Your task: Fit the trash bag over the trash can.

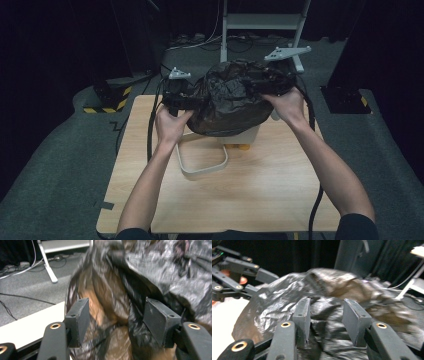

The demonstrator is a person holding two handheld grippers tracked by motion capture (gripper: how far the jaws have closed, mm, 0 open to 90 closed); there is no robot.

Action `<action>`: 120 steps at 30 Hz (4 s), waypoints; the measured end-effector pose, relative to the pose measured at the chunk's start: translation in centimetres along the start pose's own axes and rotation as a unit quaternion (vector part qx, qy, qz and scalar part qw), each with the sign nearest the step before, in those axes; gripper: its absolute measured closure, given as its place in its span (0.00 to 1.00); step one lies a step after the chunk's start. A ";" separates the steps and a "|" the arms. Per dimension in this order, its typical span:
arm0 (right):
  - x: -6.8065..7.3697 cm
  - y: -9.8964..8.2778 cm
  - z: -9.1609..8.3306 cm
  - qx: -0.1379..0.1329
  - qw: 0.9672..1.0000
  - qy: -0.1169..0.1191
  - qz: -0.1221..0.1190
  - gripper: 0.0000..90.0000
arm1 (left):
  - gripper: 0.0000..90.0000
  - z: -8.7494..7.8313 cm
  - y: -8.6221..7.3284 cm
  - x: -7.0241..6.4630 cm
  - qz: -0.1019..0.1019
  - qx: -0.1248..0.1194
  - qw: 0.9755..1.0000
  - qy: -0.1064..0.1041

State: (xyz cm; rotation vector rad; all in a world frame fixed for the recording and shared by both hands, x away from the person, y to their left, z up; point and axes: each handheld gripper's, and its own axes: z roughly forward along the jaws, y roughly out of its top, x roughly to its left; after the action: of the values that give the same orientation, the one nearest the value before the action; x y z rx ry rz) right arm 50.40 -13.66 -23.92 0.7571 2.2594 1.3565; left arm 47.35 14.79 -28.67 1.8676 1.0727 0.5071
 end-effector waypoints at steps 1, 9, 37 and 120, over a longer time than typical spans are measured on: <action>0.4 -0.1 0.4 0.008 1.000 0.006 -0.005 0.65 | 0.41 0.0 -0.2 0.0 0.002 0.003 1.000 0.002; 2.0 -1.8 -0.1 0.019 0.999 0.026 -0.038 0.66 | 0.42 1.1 -1.5 0.4 -0.013 0.012 1.000 -0.002; -5.2 -7.0 -4.5 -0.021 0.995 -0.067 0.072 0.75 | 0.44 2.6 -2.4 0.1 -0.015 -0.023 1.000 0.003; -7.8 -20.6 -6.1 -0.029 0.969 -0.167 0.181 0.44 | 0.39 -0.2 -11.9 6.1 -0.074 -0.050 0.994 0.065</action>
State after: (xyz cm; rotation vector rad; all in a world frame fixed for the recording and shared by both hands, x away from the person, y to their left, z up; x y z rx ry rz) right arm 47.82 -30.56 -39.02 1.3179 1.8725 1.3188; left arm 44.91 22.65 -39.22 1.6721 1.2395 0.5915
